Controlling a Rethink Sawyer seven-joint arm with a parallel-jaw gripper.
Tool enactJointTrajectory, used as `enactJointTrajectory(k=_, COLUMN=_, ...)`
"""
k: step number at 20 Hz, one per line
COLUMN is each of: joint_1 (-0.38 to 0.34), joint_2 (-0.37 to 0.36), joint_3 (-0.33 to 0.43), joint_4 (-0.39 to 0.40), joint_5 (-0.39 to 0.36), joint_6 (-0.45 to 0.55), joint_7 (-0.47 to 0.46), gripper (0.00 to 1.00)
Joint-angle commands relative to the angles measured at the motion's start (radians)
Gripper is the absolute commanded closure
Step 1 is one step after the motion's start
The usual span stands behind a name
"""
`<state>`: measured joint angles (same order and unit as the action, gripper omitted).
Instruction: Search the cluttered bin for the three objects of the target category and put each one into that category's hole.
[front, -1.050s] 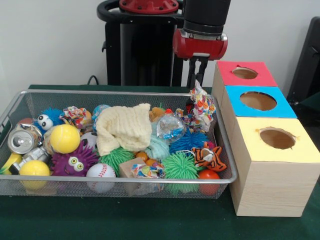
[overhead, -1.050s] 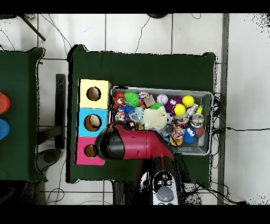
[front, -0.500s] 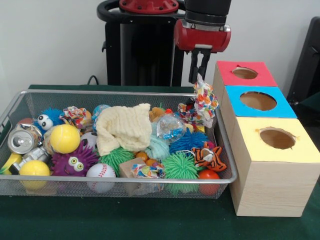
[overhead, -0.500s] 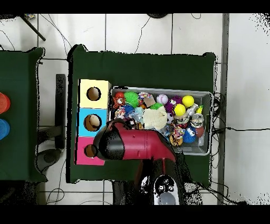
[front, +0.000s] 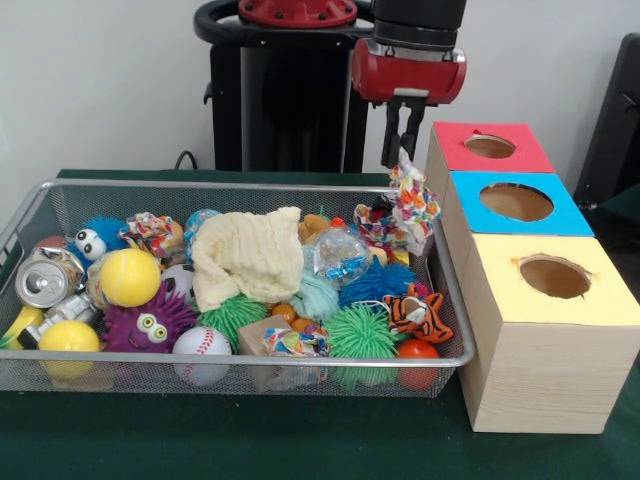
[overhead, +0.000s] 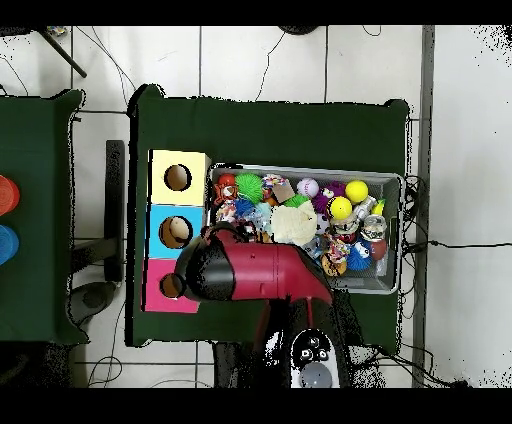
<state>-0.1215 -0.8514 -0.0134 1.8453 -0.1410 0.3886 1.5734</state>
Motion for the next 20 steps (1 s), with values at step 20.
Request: enactJointTrajectory(k=20, joint_1=-0.044, joint_2=-0.045, joint_3=0.119, joint_4=-0.053, joint_5=0.017, joint_6=0.038, joint_7=0.077, gripper=1.0)
